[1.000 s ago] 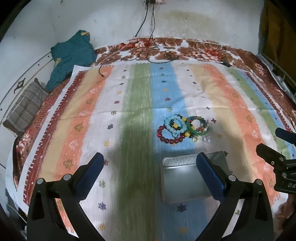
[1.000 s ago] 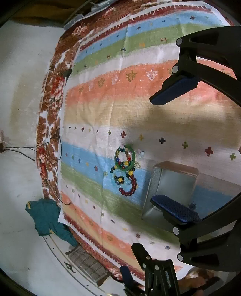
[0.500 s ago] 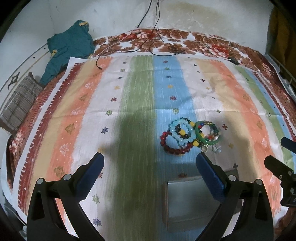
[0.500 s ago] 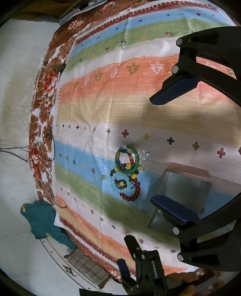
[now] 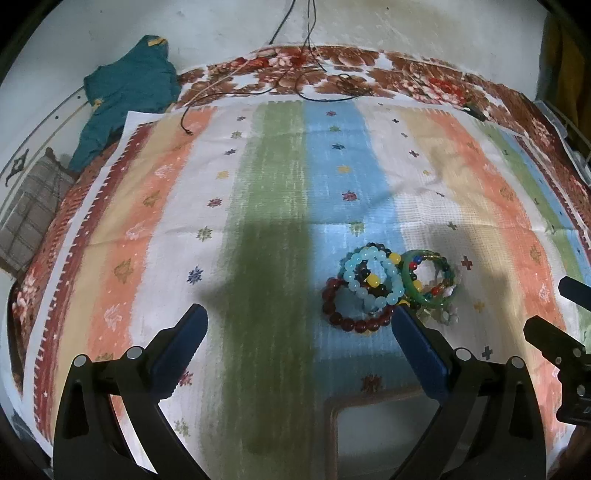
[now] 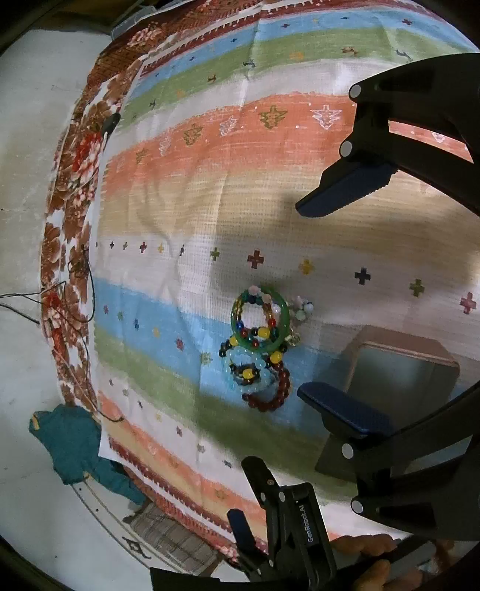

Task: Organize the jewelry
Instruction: 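Lower the left gripper over the light blue bead bracelet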

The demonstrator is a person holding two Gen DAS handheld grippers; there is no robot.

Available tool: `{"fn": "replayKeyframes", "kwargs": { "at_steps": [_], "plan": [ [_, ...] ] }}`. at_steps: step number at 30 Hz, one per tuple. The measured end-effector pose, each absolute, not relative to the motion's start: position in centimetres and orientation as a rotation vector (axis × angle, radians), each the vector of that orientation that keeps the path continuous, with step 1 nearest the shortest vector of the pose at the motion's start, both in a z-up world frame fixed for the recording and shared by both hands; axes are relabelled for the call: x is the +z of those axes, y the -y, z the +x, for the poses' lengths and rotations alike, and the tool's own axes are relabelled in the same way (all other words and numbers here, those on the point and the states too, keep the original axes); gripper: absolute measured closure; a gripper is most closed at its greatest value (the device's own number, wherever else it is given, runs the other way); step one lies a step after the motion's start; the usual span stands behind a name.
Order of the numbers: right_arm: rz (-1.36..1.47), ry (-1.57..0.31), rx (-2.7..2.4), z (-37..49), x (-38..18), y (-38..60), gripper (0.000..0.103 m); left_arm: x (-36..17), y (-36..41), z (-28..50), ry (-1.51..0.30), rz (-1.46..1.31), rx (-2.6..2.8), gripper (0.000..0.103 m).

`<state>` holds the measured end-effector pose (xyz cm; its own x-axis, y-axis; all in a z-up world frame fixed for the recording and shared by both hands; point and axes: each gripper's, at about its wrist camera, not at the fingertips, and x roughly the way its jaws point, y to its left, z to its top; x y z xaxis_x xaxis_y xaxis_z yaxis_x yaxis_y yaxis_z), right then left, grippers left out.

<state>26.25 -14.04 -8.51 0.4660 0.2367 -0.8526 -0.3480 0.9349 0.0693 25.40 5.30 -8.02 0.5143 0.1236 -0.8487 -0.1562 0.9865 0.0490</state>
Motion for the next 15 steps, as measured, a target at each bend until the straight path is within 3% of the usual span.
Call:
{"fn": "replayKeyframes", "kwargs": {
  "at_steps": [15],
  "plan": [
    [-0.072, -1.105, 0.331, 29.6, -11.4, 14.4, 0.033, -10.7, -5.6, 29.1, -1.087, -0.091, 0.106, 0.010]
  ]
}}
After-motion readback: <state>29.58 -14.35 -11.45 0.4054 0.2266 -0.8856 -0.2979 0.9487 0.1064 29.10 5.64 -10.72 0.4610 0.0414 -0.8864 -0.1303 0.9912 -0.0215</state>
